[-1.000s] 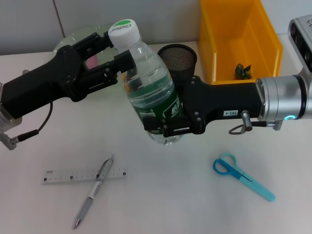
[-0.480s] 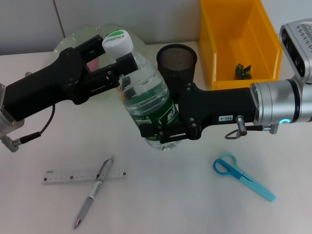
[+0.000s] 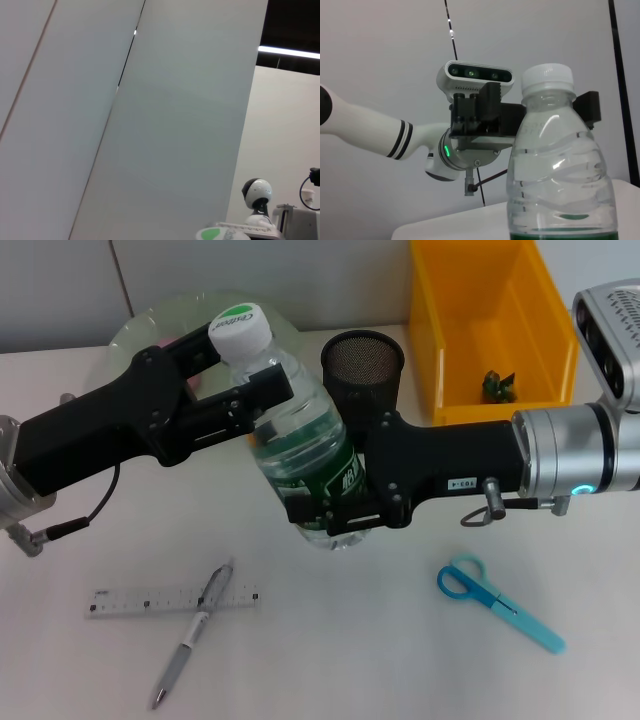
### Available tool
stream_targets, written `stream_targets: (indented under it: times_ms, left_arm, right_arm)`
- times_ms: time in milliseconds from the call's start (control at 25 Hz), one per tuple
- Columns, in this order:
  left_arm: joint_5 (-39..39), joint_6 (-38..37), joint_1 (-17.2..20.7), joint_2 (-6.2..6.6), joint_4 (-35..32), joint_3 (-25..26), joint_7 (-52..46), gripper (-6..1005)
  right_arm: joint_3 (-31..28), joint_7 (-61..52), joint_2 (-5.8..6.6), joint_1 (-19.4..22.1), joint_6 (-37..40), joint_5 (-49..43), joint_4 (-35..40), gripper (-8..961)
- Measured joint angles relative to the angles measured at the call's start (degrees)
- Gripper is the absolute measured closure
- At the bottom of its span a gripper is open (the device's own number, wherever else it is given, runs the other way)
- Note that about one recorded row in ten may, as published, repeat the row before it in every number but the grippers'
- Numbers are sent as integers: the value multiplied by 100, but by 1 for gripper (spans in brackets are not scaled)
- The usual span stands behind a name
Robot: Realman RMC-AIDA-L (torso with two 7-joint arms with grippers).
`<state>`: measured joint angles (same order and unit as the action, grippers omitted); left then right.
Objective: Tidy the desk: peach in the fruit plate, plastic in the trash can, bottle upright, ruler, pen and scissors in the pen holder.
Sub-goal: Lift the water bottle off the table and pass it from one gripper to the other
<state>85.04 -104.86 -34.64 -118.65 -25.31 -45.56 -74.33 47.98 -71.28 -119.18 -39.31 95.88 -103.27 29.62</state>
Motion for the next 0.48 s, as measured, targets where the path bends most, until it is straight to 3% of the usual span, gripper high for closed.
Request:
stream_targets:
  times_ms: [480]
  left_arm:
    - [-12,4,-34,9,0,15,38,212]
  right_arm:
    - [54,-24,0,-6,0,0,0,183]
